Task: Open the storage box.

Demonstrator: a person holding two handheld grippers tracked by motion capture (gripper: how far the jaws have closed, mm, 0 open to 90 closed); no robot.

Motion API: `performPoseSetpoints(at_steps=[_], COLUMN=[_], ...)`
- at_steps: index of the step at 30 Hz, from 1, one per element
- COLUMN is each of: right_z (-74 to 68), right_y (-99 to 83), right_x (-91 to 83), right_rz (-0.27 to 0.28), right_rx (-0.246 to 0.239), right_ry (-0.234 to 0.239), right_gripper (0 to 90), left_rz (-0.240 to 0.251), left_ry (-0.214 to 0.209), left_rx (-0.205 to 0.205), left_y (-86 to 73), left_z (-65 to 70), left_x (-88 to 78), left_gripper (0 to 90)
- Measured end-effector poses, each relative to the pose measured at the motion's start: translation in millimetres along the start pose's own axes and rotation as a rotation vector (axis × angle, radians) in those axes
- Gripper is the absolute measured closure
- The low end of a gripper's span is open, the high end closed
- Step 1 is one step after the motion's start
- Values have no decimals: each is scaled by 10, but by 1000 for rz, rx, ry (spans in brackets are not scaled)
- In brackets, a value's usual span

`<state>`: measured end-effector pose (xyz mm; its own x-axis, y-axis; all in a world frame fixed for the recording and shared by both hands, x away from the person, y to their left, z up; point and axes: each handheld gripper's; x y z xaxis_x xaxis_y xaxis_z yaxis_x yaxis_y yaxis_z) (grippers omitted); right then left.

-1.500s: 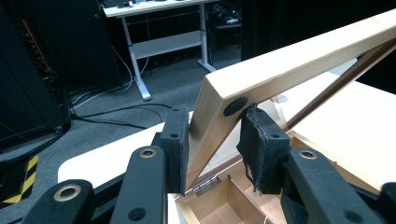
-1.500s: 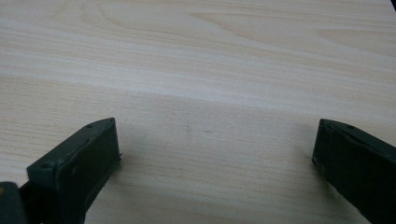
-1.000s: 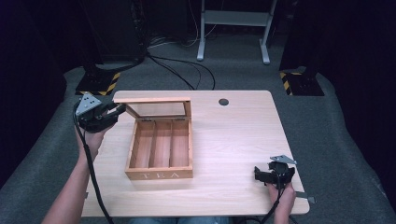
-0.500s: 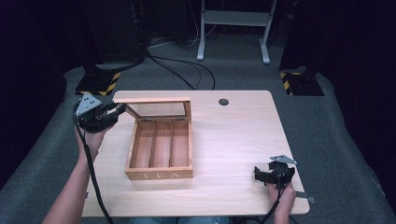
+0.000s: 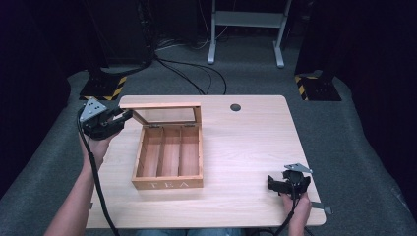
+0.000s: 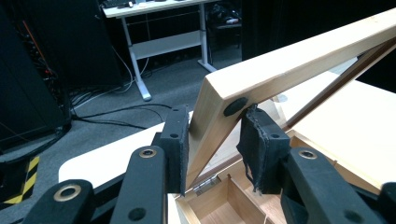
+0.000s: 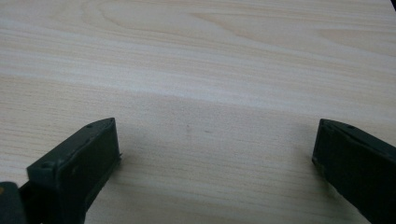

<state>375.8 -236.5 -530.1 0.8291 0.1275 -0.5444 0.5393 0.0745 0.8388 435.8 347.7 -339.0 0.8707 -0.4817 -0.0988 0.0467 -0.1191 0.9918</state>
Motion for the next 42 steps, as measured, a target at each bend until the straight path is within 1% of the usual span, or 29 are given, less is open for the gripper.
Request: performPoseSetpoints(at_steps=[5, 6, 8, 9, 11, 12, 19, 26, 27, 31, 39, 42], right_z=[0, 0, 0, -1, -1, 1, 0, 0, 2, 0, 3, 0], right_y=[2, -1, 2, -1, 2, -2, 2, 1, 1, 1, 2, -2], right_x=[-2, 2, -2, 1, -3, 3, -2, -2, -1, -2, -1, 2], right_rz=[-4, 3, -4, 2, -4, 6, -4, -3, -3, -4, -3, 4], right_rx=[0, 1, -1, 1, 0, -2, -1, -1, -3, -1, -4, 0], right_ry=[0, 0, 0, 0, -1, 1, 0, 0, 0, 0, 1, 0], right_gripper=[1, 1, 1, 1, 1, 1, 1, 1, 1, 1, 1, 1], left_rz=[2, 2, 3, 4, 1, 1, 0, 3, 8, 12, 22, 26], left_ry=[-1, 0, 0, 0, -1, -2, 0, -1, 1, 2, 7, 9], left_rx=[3, 3, 3, 3, 5, 7, 4, 12, 7, 12, 34, 31], left_y=[-2, -2, -2, -3, -3, -4, -9, -25, -31, -58, -157, -189], left_z=[0, 1, 1, 1, 0, 1, 10, 22, 29, 49, 132, 160], left_x=[-1, -1, 0, 0, -3, -5, -13, -32, -36, -64, -170, -201], left_gripper=[630, 630, 631, 631, 631, 631, 631, 630, 630, 629, 627, 625])
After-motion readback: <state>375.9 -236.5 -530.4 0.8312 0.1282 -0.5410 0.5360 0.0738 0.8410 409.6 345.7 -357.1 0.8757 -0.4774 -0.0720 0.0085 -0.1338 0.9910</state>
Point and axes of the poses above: each handheld gripper's, and its own axes: x roughly forward along the jaws, y roughly out of its top, z roughly to its right, and after that the axes turned 11 degrees about z, right-handed
